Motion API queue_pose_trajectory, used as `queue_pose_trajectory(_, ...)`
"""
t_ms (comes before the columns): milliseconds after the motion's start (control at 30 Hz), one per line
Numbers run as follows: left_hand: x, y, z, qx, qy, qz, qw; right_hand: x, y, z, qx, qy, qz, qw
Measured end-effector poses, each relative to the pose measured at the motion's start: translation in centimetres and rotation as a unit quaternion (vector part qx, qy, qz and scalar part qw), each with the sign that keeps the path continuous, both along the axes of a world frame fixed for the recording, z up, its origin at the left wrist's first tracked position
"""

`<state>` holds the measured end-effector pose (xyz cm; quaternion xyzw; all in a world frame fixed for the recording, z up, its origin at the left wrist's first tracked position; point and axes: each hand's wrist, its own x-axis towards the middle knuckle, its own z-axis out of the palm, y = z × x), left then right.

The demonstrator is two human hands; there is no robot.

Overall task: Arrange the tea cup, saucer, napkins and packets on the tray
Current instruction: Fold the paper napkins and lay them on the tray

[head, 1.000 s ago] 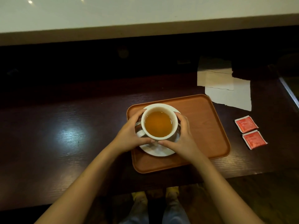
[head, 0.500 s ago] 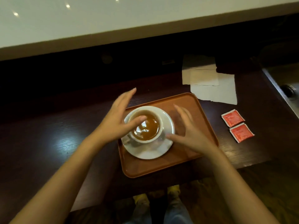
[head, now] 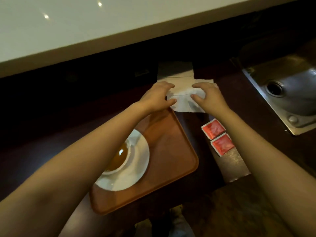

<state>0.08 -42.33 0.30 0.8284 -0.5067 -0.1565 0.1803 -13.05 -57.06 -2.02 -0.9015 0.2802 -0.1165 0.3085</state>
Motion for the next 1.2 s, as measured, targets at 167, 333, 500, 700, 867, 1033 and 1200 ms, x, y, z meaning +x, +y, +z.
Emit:
queue_pose_trajectory(167, 1.4, -3.7, -2.8, 0.05, -0.044, 0.004, 0.998, 1.7, -2.9, -1.8, -0.098, 0.063, 0.073, 0.991)
queue_pose_trajectory(333, 1.9, -5.4, -4.4, 0.053, -0.074, -0.001, 0.996, 2.4, -4.0, -2.9, -0.148, 0.068, 0.108, 0.981)
queue_pose_trajectory(500, 2.1, -6.1, -4.8, 0.045, -0.108, 0.007, 0.993, 2.9, -4.6, -3.5, -0.159, 0.034, 0.102, 0.981)
queue_pose_trajectory(700, 1.9, -6.8, -4.7, 0.033, -0.123, 0.017, 0.992, 3.2, -5.2, -3.2, -0.107, -0.005, 0.087, 0.99)
queue_pose_trajectory(867, 1.8, -6.9, -4.0, 0.007, -0.089, 0.031, 0.996, 3.5, -5.6, -3.0, -0.058, -0.031, 0.046, 0.997)
queue_pose_trajectory(1033, 1.4, -6.5, -2.6, -0.004, -0.004, 0.061, 0.998, 3.1, -5.7, -2.2, -0.025, -0.004, 0.111, 0.994)
queue_pose_trajectory(1200, -0.2, -5.3, -1.0, -0.002, 0.095, 0.07, 0.993, 1.5, -5.4, -0.8, -0.01, 0.035, 0.188, 0.981)
